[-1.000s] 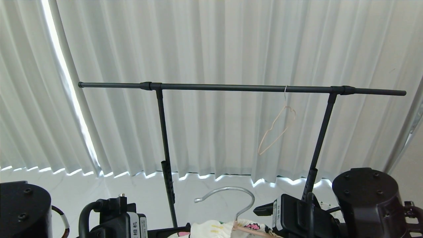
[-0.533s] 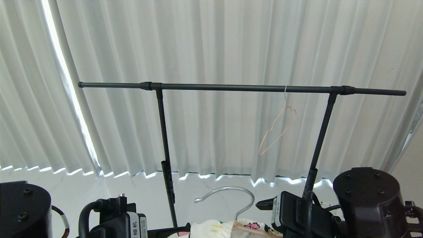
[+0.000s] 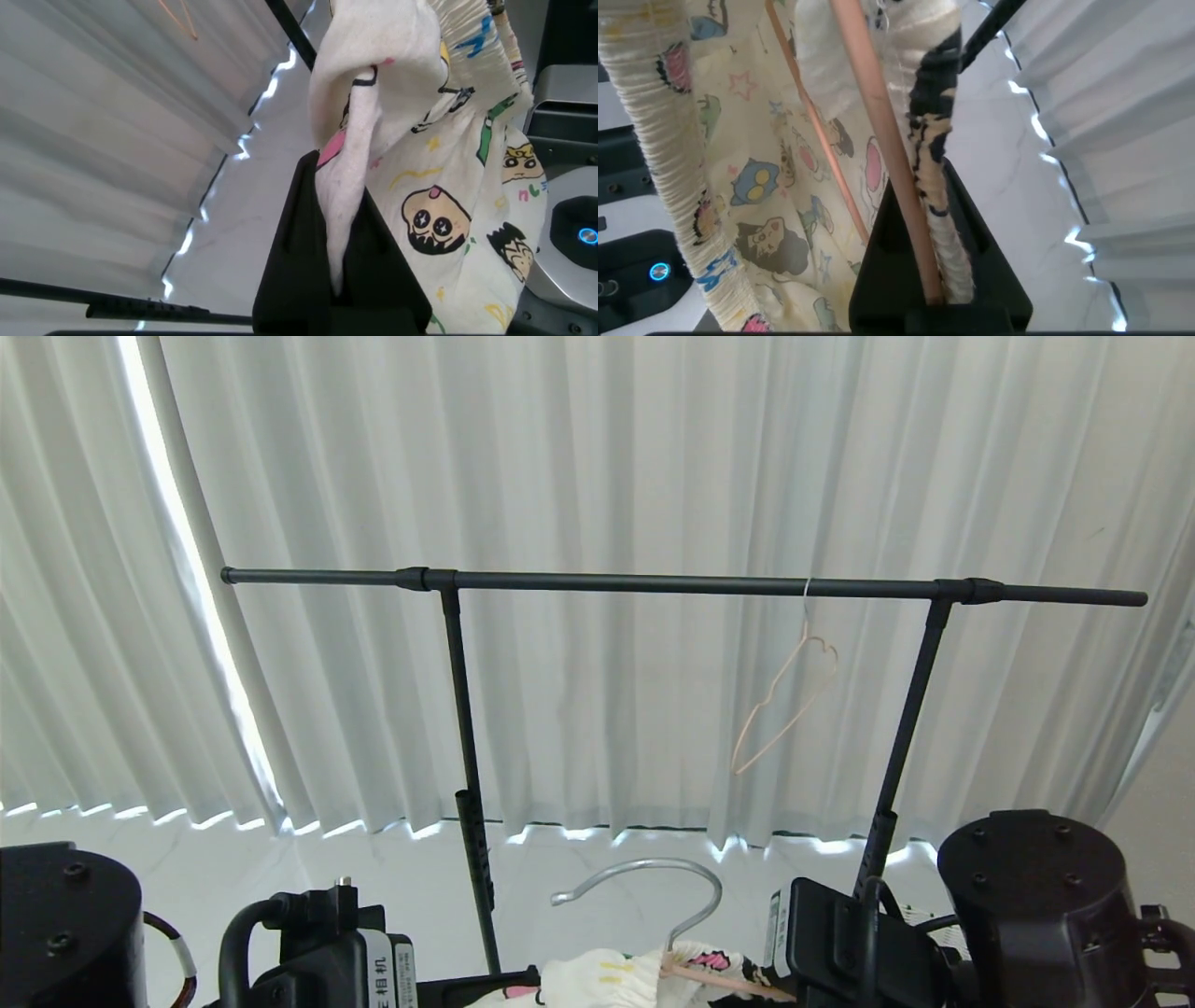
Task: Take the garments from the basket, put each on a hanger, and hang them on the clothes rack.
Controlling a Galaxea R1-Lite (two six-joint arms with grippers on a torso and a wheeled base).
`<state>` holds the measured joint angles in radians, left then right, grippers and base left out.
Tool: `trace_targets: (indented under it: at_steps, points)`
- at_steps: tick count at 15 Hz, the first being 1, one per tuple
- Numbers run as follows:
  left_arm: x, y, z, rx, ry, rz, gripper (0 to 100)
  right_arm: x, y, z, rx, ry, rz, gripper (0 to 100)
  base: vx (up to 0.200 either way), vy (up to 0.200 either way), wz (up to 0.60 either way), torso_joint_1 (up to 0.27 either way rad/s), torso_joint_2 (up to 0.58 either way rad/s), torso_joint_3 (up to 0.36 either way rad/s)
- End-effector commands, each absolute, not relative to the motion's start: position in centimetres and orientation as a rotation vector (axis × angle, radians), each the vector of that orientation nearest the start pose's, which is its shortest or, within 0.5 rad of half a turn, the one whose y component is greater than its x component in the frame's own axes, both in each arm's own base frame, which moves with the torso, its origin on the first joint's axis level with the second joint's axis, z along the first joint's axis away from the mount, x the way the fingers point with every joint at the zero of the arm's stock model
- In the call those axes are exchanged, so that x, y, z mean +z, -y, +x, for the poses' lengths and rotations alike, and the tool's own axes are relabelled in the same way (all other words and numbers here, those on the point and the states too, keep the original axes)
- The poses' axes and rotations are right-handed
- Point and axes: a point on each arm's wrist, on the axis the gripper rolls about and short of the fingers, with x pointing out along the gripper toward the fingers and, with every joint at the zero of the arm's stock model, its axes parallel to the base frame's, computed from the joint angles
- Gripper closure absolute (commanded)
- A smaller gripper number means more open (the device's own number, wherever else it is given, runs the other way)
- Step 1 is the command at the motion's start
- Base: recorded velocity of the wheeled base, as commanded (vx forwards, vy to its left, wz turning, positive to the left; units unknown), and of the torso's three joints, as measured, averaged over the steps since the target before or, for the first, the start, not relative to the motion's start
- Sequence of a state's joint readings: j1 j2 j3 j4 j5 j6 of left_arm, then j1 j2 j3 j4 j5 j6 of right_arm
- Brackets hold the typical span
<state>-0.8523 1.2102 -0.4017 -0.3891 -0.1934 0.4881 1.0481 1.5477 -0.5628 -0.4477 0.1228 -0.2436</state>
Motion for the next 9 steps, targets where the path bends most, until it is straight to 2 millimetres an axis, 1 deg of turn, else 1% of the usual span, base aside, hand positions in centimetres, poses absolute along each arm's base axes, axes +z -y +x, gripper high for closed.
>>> trace_targets:
  at_steps: [1, 2, 3, 6, 9]
  points:
    - [16.4, 12.5, 10.4, -1.116, -0.159, 0.58, 100, 14.4, -21.0, 11.8, 1.204, -0.368, -0.466, 100, 0.0, 0.0, 0.0, 0.0, 0.0, 0.0]
    - [16.4, 12.5, 10.4, -1.113, -0.16, 0.581, 100, 14.4, -21.0, 11.8, 1.204, -0.363, -0.464, 100, 0.0, 0.0, 0.0, 0.0, 0.0, 0.0]
    - [16.4, 12.5, 10.4, -1.113, -0.16, 0.581, 0, 14.5, -21.0, 11.8, 1.204, -0.356, -0.466, 100, 0.0, 0.0, 0.0, 0.0, 0.0, 0.0]
    - [16.4, 12.4, 10.4, -1.11, -0.158, 0.58, 0, 14.8, -20.7, 12.4, 1.188, -0.312, -0.49, 100, 0.0, 0.0, 0.0, 0.0, 0.0, 0.0]
    - [16.6, 12.1, 10.1, -1.107, -0.145, 0.576, 0, 15.1, -19.6, 13.6, 1.127, -0.293, -0.5, 100, 0.0, 0.0, 0.0, 0.0, 0.0, 0.0]
